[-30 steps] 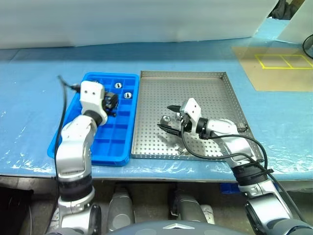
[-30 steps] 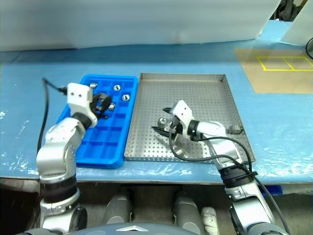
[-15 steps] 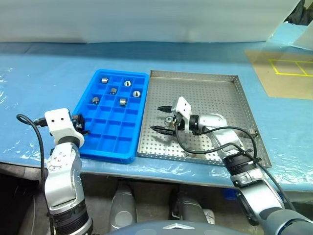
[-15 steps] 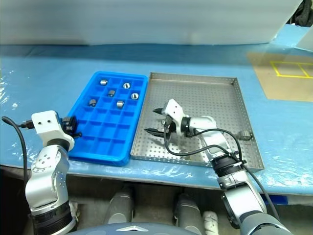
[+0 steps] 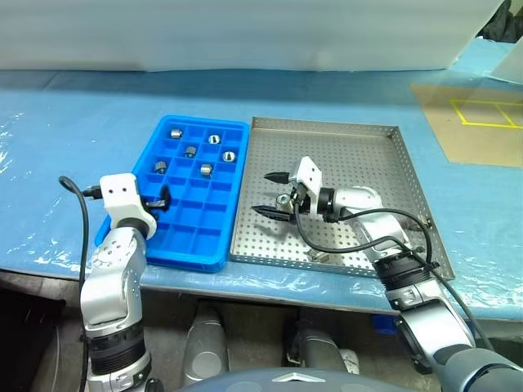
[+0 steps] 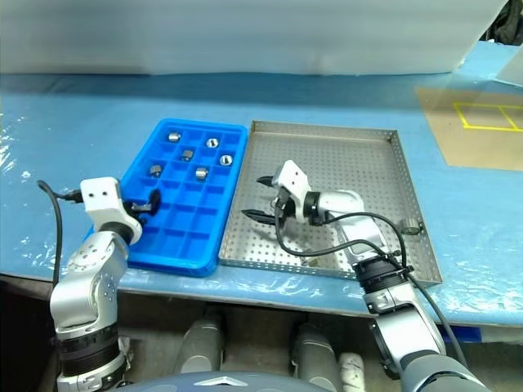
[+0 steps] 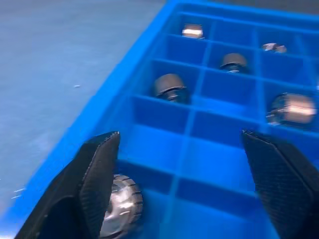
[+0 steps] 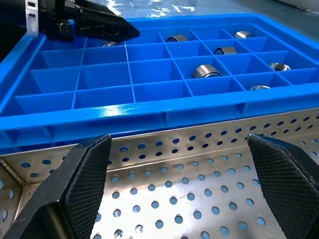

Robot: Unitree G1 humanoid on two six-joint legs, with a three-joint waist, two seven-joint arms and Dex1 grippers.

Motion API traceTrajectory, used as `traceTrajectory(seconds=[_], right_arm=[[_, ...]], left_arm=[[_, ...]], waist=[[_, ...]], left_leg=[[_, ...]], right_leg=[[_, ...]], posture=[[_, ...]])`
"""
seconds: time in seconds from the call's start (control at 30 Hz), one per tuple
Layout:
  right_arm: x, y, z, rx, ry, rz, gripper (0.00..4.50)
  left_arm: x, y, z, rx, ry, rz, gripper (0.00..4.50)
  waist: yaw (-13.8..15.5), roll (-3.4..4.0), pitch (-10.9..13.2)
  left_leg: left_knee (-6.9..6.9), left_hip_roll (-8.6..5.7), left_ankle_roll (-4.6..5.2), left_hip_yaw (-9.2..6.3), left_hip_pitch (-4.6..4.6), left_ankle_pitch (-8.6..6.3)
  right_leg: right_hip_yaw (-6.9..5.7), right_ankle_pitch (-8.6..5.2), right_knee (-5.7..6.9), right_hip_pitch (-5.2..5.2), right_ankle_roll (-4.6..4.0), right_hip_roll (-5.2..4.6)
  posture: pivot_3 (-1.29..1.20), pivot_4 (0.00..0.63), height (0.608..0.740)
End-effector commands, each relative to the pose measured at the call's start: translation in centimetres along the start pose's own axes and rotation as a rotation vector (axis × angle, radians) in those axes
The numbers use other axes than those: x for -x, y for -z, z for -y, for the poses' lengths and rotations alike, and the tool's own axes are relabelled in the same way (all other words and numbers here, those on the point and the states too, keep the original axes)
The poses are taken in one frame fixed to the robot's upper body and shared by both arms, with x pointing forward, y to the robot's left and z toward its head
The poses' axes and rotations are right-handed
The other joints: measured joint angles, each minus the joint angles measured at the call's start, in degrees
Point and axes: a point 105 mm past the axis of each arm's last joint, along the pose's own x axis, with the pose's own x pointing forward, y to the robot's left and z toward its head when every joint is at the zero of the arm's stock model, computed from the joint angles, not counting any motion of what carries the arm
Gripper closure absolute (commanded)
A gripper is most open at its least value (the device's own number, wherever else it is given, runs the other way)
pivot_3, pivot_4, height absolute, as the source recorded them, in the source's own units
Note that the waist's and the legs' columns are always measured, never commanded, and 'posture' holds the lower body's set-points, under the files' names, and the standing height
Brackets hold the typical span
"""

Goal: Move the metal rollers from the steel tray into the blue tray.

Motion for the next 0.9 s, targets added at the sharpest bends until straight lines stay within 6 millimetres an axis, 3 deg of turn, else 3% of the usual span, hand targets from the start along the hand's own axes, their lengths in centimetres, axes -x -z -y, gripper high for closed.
traceTrajectory(seconds=[0.03, 0.2, 0.3, 0.47, 0.7, 0.9], right_arm=[[1.4, -1.9, 0.3, -0.005, 0.032, 0.060, 0.00], [3.1, -1.3, -0.3, -0.062, 0.056, 0.020, 0.00], [4.0, -0.8, -0.8, -0.080, 0.079, -0.016, 0.00], [5.2, -0.6, -1.1, -0.102, 0.143, -0.036, 0.00], [6.7, 0.0, -1.8, -0.133, 0.216, -0.064, 0.00], [7.4, 0.1, -2.4, -0.152, 0.263, -0.076, 0.00]], left_arm=[[-0.6, -2.9, 3.6, 0.050, 0.169, 0.108, 0.40], [-1.5, -5.2, 8.2, 0.030, 0.429, 0.143, 0.40], [-1.9, -4.6, 11.0, -0.085, 0.611, 0.089, 0.40], [-2.1, -2.4, 13.8, -0.235, 0.832, -0.032, 0.40], [-3.2, -1.2, 15.4, -0.301, 0.953, -0.123, 0.40], [-3.7, 1.1, 16.2, -0.362, 1.020, -0.224, 0.40]], waist=[[-0.3, 0.00, 0.0], [-1.0, 0.00, 0.0], [-2.0, 0.01, 0.0], [-3.6, 0.02, 0.0], [-5.0, 0.06, 0.0], [-6.3, 0.07, 0.0]], left_leg=[[0.00, 0.00, 0.00, 0.01, -0.01, 0.00], [0.00, -0.01, -0.03, 0.04, 0.05, 0.02], [-0.04, -0.02, -0.04, 0.09, 0.13, 0.03], [-0.03, -0.03, -0.21, 0.14, 0.17, 0.12], [-0.03, -0.04, -0.27, 0.16, 0.19, 0.16], [-0.02, -0.06, -0.26, 0.19, 0.23, 0.16]], right_leg=[[0.01, 0.00, 0.00, 0.00, 0.00, 0.00], [0.06, 0.01, 0.05, 0.00, 0.01, 0.01], [0.12, 0.00, 0.05, 0.00, 0.02, 0.03], [0.18, 0.01, 0.08, 0.00, 0.03, 0.03], [0.21, 0.01, 0.11, 0.01, 0.02, 0.04], [0.27, 0.01, 0.10, 0.03, 0.02, 0.04]], posture=[[0.10, 0.150, 0.740], [0.01, 0.150, 0.740], [-0.03, 0.150, 0.740], [-0.12, 0.150, 0.740], [-0.24, 0.150, 0.740], [-0.30, 0.150, 0.740]])
